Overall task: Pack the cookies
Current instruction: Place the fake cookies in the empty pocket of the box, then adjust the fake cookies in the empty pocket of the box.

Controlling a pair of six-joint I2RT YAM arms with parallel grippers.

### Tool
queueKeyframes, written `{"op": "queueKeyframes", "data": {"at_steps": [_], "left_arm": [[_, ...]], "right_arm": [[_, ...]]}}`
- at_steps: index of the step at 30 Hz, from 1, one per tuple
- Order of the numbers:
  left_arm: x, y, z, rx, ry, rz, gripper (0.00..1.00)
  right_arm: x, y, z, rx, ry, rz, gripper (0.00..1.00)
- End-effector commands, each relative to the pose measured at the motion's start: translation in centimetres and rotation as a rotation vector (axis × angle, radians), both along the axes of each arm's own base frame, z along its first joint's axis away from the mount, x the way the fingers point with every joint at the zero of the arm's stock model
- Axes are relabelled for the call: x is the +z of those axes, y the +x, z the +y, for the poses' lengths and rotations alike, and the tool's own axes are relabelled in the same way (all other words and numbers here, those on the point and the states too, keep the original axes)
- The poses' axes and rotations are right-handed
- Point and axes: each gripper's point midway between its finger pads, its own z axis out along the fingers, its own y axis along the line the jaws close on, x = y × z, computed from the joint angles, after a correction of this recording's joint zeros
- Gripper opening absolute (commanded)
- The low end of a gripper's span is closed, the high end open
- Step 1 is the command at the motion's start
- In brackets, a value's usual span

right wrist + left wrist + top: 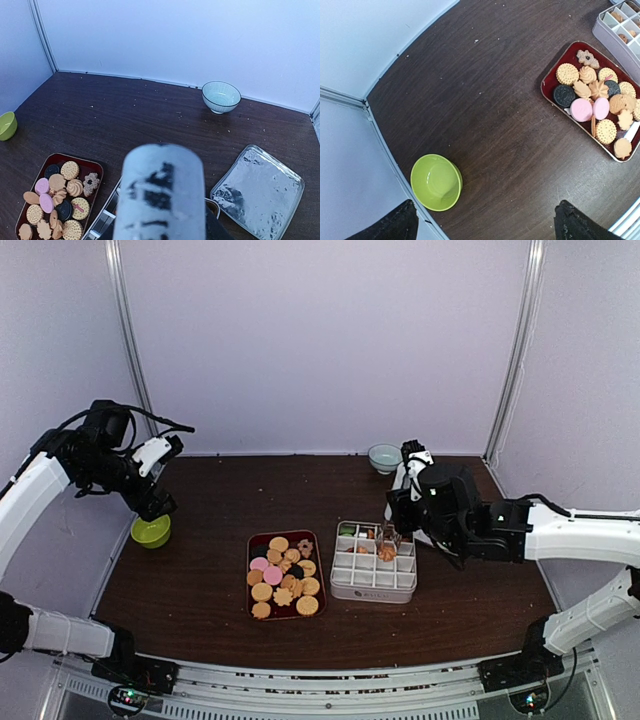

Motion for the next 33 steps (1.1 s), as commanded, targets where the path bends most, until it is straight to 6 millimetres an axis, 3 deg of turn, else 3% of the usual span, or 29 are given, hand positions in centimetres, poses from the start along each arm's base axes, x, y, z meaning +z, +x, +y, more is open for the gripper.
{"op": "queueKeyframes", "data": {"at_steps": [1, 11, 19, 33], "left_arm": [[0.7, 0.6, -0.4, -0.012, -0.034, -0.040, 0.98], [0.2, 0.3, -1.2, -0.045, -0.060, -0.006, 0.98], [0.0, 0.0, -1.4, -0.066, -0.065, 0.010, 0.98], [-0.1, -0.3, -1.5, -0.070, -0.069, 0.022, 0.97]], "right_arm": [[2.6, 0.3, 0.1, 0.001, 0.040, -0.041, 0.38], [3.1, 0.2, -0.1, 0.001, 0.036, -0.049, 0.36], [3.4, -0.5, -0.8, 0.004, 0.079, -0.045, 0.26], [-0.3, 0.2, 0.3, 0.010, 0.027, 0.020, 0.18]]}}
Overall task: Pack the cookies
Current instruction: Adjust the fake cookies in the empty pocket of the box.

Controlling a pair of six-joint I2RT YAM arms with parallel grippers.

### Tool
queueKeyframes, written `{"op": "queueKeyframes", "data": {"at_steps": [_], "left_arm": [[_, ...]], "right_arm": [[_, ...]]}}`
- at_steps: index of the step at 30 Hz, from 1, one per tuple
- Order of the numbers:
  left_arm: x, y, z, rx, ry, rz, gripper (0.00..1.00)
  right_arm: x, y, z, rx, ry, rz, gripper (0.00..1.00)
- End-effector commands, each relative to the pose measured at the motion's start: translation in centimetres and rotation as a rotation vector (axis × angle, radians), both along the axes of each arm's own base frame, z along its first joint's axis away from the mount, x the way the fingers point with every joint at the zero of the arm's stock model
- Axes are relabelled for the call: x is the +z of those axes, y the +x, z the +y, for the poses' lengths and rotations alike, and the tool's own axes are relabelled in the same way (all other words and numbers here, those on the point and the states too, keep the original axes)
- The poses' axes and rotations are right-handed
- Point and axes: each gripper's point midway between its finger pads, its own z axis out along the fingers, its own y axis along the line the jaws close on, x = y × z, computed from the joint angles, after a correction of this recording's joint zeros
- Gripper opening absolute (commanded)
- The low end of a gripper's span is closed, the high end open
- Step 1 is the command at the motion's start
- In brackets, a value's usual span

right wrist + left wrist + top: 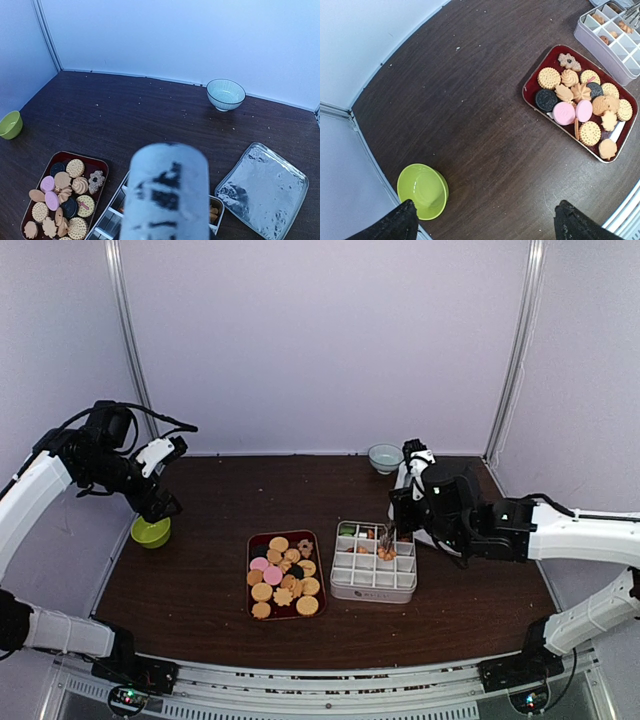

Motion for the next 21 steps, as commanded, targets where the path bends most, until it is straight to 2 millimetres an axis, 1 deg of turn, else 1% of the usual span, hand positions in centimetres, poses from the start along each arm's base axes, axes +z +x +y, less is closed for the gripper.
{"op": "queueKeyframes", "data": {"at_steps": [1, 12, 21], "left_arm": [[0.1, 0.1, 0.0, -0.010, -0.007, -0.009, 0.98], [-0.3, 0.0, -0.1, -0.013, -0.010, 0.001, 0.97], [-0.6, -0.2, -0.2, -0.018, -0.015, 0.011, 0.97]], "right_arm": [[-0.7, 0.6, 0.2, -0.009, 0.003, 0.008, 0.18], [-0.4, 2.2, -0.4, -0.022, -0.012, 0.006, 0.18], [0.3, 3.0, -0.4, -0.027, -0.011, -0.004, 0.17]]}}
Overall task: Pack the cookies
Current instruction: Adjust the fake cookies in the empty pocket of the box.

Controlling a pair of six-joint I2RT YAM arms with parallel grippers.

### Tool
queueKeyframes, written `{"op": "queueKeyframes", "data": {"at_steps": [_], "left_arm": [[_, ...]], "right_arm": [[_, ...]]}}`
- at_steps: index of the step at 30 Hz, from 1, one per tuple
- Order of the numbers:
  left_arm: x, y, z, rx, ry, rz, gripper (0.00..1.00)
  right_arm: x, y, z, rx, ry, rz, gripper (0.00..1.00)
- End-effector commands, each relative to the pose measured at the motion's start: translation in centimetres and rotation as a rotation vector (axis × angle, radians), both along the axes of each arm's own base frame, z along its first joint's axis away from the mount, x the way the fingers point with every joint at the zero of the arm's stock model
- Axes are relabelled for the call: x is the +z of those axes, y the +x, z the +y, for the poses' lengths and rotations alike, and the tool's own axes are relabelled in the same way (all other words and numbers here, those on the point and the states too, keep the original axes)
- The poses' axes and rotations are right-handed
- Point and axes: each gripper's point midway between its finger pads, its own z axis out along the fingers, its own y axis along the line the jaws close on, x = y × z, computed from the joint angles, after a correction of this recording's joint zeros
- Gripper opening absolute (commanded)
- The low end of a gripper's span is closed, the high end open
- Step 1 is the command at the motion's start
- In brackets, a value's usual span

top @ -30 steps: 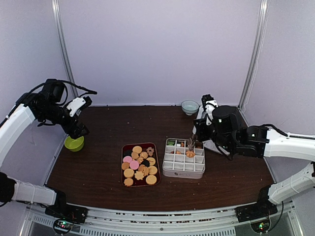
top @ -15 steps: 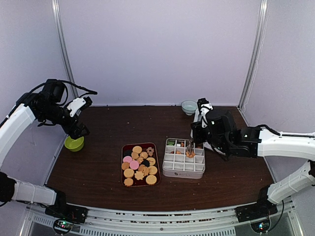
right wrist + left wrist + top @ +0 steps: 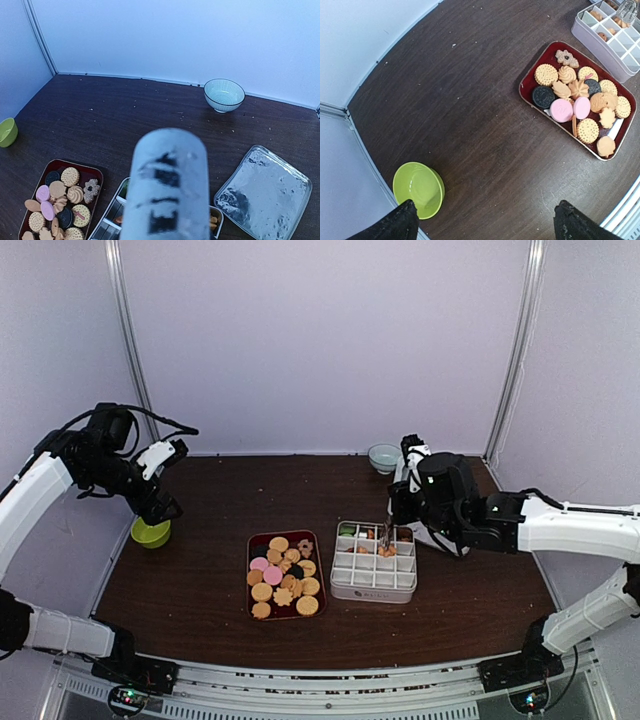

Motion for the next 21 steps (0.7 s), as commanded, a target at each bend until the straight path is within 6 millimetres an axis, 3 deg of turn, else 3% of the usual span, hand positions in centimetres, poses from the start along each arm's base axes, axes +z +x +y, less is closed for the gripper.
{"op": "queueKeyframes", "data": {"at_steps": [1, 14, 21], "left_arm": [[0.0, 0.0, -0.1, -0.014, -0.014, -0.007, 0.97], [-0.3, -0.1, -0.3, -0.019, -0.019, 0.000, 0.97], [-0.4, -0.1, -0.4, -0.023, -0.024, 0.006, 0.96]], "right_arm": [[0.9, 0.7, -0.2, -0.007, -0.017, -0.018, 0.17], [-1.3, 1.0, -0.3, -0.012, -0.056, 0.015, 0.17], [0.6, 2.4, 0.9, 0.017, -0.093, -0.006, 0.17]]}}
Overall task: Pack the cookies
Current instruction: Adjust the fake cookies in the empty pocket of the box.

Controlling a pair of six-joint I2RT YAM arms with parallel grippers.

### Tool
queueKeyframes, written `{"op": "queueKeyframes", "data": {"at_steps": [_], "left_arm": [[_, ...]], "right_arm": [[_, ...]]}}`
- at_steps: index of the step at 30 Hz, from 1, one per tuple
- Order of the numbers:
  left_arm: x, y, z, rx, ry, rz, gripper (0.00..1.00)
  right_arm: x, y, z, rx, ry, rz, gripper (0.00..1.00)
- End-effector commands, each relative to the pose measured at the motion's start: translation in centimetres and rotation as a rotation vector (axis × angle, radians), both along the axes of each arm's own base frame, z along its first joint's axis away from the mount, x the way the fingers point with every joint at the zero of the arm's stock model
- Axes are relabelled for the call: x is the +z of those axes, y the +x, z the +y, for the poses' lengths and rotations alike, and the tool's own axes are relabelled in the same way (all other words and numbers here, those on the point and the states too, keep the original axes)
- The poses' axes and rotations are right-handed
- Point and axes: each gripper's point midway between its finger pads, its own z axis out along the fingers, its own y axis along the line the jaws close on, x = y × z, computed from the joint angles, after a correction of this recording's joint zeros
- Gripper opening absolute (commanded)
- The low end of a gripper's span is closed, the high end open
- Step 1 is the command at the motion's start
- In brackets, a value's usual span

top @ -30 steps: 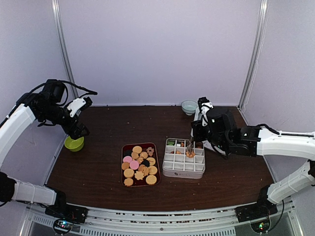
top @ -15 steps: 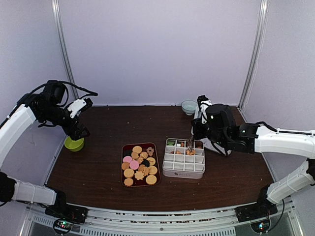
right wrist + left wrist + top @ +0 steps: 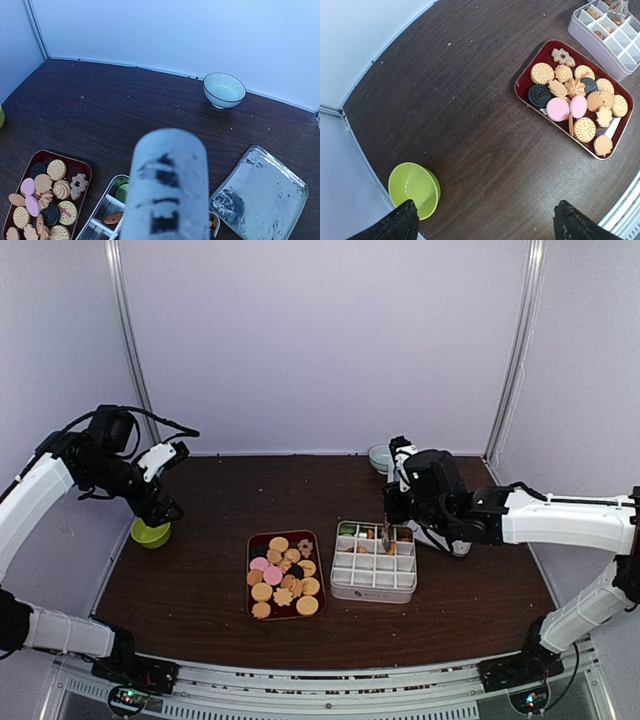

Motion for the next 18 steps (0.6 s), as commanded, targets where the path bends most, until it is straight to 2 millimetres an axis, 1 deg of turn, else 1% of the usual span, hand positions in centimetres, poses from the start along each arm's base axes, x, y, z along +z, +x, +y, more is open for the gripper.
{"op": "queueKeyframes", "data": {"at_steps": [1, 4, 7, 11, 15, 16, 18], "left_arm": [[0.0, 0.0, -0.1, -0.012, -0.013, -0.009, 0.96], [-0.2, 0.0, -0.1, -0.011, -0.012, -0.005, 0.96], [-0.1, 0.0, -0.1, -0.012, -0.010, -0.008, 0.96], [0.1, 0.1, -0.2, -0.017, -0.013, -0.007, 0.96], [0.1, 0.1, -0.2, -0.019, -0.016, -0.006, 0.96], [0.1, 0.1, -0.3, -0.020, -0.017, -0.004, 0.96], [0.1, 0.1, -0.3, -0.021, -0.019, -0.005, 0.96]], "right_arm": [[2.5, 1.0, 0.6, 0.016, -0.015, -0.036, 0.17], [3.5, 1.0, 1.1, 0.031, 0.027, -0.046, 0.17], [4.9, 0.6, 1.4, 0.057, 0.092, -0.062, 0.17], [6.5, 0.0, 1.2, 0.066, 0.132, -0.089, 0.18], [6.5, -0.3, 0.5, 0.049, 0.117, -0.090, 0.18], [6.8, -0.6, 0.7, 0.061, 0.124, -0.094, 0.18], [7.6, -1.6, 2.0, 0.098, 0.127, -0.110, 0.18]]}}
